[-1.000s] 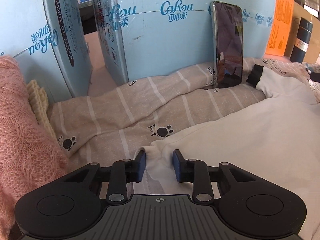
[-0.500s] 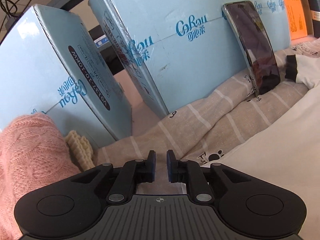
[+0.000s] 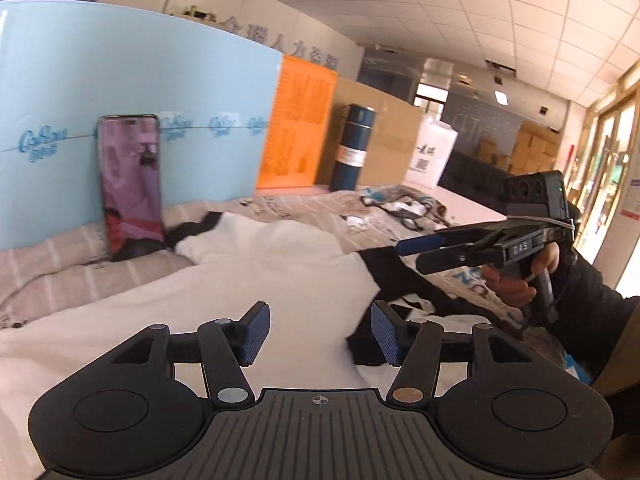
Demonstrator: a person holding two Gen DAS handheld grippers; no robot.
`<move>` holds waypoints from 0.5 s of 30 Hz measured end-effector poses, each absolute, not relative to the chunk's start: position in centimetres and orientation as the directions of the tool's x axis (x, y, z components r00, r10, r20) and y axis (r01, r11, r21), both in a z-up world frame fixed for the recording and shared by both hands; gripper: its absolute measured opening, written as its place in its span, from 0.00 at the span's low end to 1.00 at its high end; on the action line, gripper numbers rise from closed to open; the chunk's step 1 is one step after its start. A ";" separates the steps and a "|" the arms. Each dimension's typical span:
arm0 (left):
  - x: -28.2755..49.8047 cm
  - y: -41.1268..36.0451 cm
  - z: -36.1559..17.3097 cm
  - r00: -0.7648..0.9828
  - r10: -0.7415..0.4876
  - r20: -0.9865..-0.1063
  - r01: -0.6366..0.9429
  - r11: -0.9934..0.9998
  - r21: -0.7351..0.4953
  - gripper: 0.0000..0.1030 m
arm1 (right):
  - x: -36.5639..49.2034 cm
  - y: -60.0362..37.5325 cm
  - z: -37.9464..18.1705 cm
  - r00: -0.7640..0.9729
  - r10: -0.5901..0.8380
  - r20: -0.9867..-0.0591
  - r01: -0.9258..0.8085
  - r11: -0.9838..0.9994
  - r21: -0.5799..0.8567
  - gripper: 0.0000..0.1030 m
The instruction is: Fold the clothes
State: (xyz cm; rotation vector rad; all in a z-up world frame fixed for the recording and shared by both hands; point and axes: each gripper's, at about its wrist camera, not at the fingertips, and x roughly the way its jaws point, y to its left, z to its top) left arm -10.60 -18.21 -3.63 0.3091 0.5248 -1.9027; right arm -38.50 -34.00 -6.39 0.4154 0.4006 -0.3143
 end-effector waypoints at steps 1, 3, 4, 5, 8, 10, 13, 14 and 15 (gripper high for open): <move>-11.9 -18.8 -4.1 -0.403 -0.786 -0.469 0.915 -0.351 -0.197 0.61 | -39.0 -33.5 -6.7 0.866 -0.208 -0.455 0.378 0.867 0.324 0.84; -13.9 -19.9 -5.1 -0.412 -0.749 -0.519 0.909 -0.380 -0.172 0.63 | -39.3 -32.7 -7.2 0.849 -0.198 -0.490 0.384 0.867 0.317 0.84; -14.7 -20.4 -5.6 -0.400 -0.738 -0.544 0.912 -0.378 -0.159 0.64 | -39.2 -32.5 -7.5 0.846 -0.182 -0.501 0.377 0.869 0.321 0.84; -15.4 -20.9 -6.1 -0.388 -0.726 -0.568 0.915 -0.376 -0.145 0.64 | -39.1 -32.2 -7.8 0.842 -0.167 -0.513 0.370 0.870 0.325 0.84; -15.6 -21.3 -7.0 -0.365 -0.726 -0.583 0.928 -0.331 -0.169 0.62 | -37.5 -31.5 -8.7 0.817 -0.131 -0.561 0.348 0.888 0.300 0.84; -15.8 -20.8 -7.2 -0.351 -0.745 -0.568 0.933 -0.326 -0.150 0.47 | -36.4 -31.4 -9.4 0.798 -0.122 -0.590 0.343 0.896 0.280 0.77; -15.8 -19.2 -6.8 -0.331 -0.779 -0.533 0.940 -0.323 -0.111 0.17 | -35.7 -30.8 -10.0 0.808 -0.108 -0.580 0.304 0.918 0.253 0.39; -15.9 -18.5 -6.3 -0.335 -0.793 -0.508 0.939 -0.328 -0.106 0.16 | -35.8 -30.4 -10.0 0.823 -0.100 -0.558 0.277 0.930 0.242 0.30; -15.9 -17.6 -5.7 -0.340 -0.808 -0.481 0.937 -0.334 -0.101 0.16 | -36.2 -29.9 -9.7 0.841 -0.095 -0.532 0.253 0.939 0.232 0.16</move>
